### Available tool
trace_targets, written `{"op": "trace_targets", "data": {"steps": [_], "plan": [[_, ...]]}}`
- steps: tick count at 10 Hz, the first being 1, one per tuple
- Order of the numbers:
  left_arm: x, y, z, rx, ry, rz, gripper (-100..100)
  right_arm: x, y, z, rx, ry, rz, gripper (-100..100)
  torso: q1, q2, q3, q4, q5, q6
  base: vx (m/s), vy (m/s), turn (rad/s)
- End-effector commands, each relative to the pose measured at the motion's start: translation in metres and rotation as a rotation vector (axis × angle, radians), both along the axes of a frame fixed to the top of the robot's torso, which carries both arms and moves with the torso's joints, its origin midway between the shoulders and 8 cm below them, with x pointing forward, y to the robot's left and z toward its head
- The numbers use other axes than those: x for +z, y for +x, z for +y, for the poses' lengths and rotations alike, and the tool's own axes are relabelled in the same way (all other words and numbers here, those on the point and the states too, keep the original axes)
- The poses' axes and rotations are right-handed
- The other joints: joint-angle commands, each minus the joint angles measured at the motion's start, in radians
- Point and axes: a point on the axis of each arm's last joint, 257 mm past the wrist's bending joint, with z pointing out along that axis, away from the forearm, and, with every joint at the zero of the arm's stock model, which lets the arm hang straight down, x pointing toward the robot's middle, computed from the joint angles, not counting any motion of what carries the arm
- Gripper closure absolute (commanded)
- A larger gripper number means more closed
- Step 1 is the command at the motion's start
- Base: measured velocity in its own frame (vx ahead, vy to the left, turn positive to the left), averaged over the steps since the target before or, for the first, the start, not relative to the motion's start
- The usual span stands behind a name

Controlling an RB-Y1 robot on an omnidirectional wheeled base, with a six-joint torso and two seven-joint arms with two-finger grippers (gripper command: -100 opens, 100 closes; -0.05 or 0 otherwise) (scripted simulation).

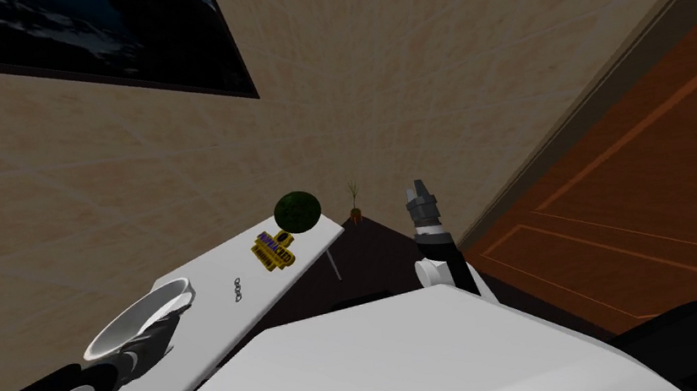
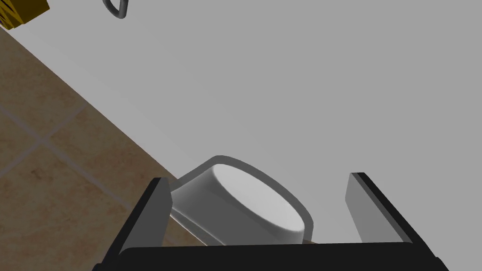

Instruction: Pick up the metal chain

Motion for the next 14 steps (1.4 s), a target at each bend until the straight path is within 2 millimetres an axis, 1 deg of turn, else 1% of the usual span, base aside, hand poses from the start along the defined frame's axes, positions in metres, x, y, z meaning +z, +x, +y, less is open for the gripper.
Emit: {"op": "trace_targets", "data": {"steps": [1,2,3,4,6,7,8,9,10,11,12,13,14], "plan": [[-0.006,-0.012,0.003,0.015,-0.026,0.047,-100,0.000,0.000,0.000,0.000,0.000,0.000,0,0.000,0.000,0.000,0.000,0.000,0.000,0.032,-0.013,-0.125],[-0.003,-0.023,0.015,0.029,-0.027,0.083,-100,0.000,0.000,0.000,0.000,0.000,0.000,0,0.000,0.000,0.000,0.000,0.000,-0.001,0.040,-0.016,-0.244],[-0.008,-0.027,0.011,0.035,-0.051,0.103,-100,0.000,0.000,0.000,0.000,0.000,0.000,0,0.000,0.000,0.000,0.000,0.000,0.000,0.035,-0.009,-0.102],[-0.005,-0.038,0.020,0.049,-0.057,0.136,-100,0.000,0.000,0.000,0.000,0.000,0.000,0,0.000,0.000,0.000,0.000,0.000,-0.001,0.039,-0.029,-0.160],[-0.010,-0.044,0.016,0.055,-0.082,0.161,-100,0.000,0.000,0.000,0.000,0.000,0.000,0,-0.001,0.000,0.000,0.000,0.000,-0.001,0.026,-0.011,-0.065],[-0.010,-0.056,0.021,0.072,-0.106,0.199,-100,0.000,0.000,0.000,0.000,0.000,0.000,0,0.000,0.001,0.001,0.000,0.000,-0.001,0.025,-0.012,-0.167],[-0.012,-0.059,0.019,0.073,-0.116,0.214,-100,0.000,0.000,0.000,0.000,0.000,0.000,0,0.000,0.001,0.000,0.000,0.000,0.000,0.031,-0.009,-0.136],[-0.012,-0.072,0.024,0.087,-0.133,0.254,-100,0.000,0.000,0.000,0.000,0.000,0.000,0,0.000,0.001,0.000,0.000,0.000,-0.001,0.045,-0.011,-0.209],[-0.014,-0.075,0.020,0.090,-0.153,0.265,-100,0.000,0.000,0.000,0.000,0.000,0.000,0,0.000,0.000,0.000,0.000,0.000,0.000,0.038,-0.005,-0.093],[-0.014,-0.086,0.023,0.103,-0.176,0.298,-100,0.000,0.000,0.000,0.000,0.000,0.000,0,0.000,0.000,0.000,0.000,0.000,-0.001,0.052,-0.019,-0.206],[-0.016,-0.090,0.019,0.105,-0.191,0.313,-100,0.000,0.000,0.000,0.000,0.000,0.000,0,0.000,-0.001,-0.001,0.000,0.000,0.000,0.040,-0.008,-0.091],[-0.016,-0.100,0.020,0.118,-0.220,0.340,-100,0.000,0.000,0.000,0.000,0.000,0.000,0,0.000,0.000,0.000,0.000,0.000,-0.001,0.036,-0.015,-0.120],[-0.017,-0.104,0.017,0.119,-0.231,0.357,-100,0.000,0.000,0.000,0.000,0.000,0.000,0,0.000,0.000,0.000,0.000,0.000,-0.001,0.031,-0.012,-0.100]]}}
